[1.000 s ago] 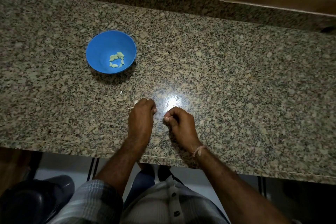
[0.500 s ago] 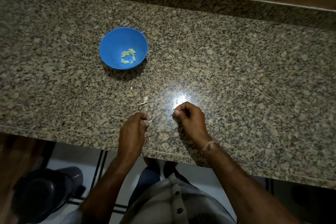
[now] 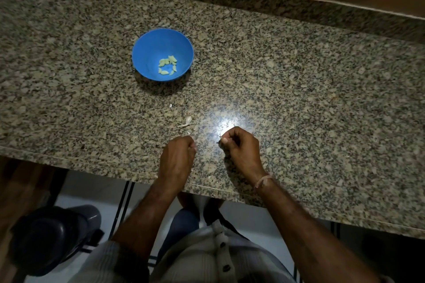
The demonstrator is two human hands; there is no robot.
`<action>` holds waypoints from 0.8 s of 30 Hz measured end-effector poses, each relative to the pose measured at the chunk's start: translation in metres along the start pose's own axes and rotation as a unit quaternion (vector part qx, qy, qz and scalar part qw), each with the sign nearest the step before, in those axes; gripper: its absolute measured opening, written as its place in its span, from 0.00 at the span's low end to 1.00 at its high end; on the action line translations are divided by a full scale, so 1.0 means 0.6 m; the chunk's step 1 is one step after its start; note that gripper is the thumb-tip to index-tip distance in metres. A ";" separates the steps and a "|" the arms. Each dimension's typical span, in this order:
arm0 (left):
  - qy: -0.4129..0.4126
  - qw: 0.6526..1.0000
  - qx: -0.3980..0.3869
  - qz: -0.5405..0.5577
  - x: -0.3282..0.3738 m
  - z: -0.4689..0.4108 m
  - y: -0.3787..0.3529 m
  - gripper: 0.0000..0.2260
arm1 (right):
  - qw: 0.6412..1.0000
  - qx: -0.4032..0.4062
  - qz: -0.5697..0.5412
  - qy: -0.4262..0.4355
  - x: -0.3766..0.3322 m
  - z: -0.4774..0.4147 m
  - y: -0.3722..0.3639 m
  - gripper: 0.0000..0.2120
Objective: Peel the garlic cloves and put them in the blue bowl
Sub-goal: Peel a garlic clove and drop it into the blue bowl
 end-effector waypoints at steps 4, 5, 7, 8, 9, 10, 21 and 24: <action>-0.001 1.000 0.001 0.022 -0.011 -0.001 0.006 0.10 | 0.998 -0.012 -0.044 -0.053 -0.007 0.007 -0.015 0.05; 0.013 0.998 0.004 0.054 -0.020 0.005 0.006 0.09 | 0.994 -0.021 -0.079 -0.075 -0.012 0.013 -0.025 0.05; 0.064 0.988 0.013 0.142 -0.044 0.025 0.011 0.06 | 0.982 -0.051 -0.147 -0.111 -0.028 0.029 -0.055 0.05; 0.101 0.975 0.016 0.196 -0.060 0.039 0.017 0.05 | 0.975 -0.066 -0.171 -0.124 -0.037 0.038 -0.075 0.05; 0.142 0.957 0.016 0.254 -0.078 0.053 0.021 0.05 | 0.968 -0.083 -0.192 -0.138 -0.046 0.049 -0.100 0.05; 0.178 0.934 0.020 0.310 -0.098 0.071 0.028 0.05 | 0.961 -0.100 -0.207 -0.154 -0.059 0.063 -0.129 0.05; 0.363 0.803 0.205 0.426 -0.539 0.427 0.121 0.08 | 0.900 -0.341 -0.164 -0.217 -0.058 0.335 -0.619 0.11; 0.413 0.776 0.237 0.413 -0.659 0.550 0.136 0.08 | 0.890 -0.382 -0.132 -0.213 -0.034 0.439 -0.738 0.14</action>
Point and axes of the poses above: each hand's wrist, its own z-axis away from the middle knuckle, its own y-axis out of the back of the hand, x = y × z, the point moved 1 cm from there along -z, towards the middle knuckle, and after that the axes turned 13 degrees about -z, right-handed, at the moved point
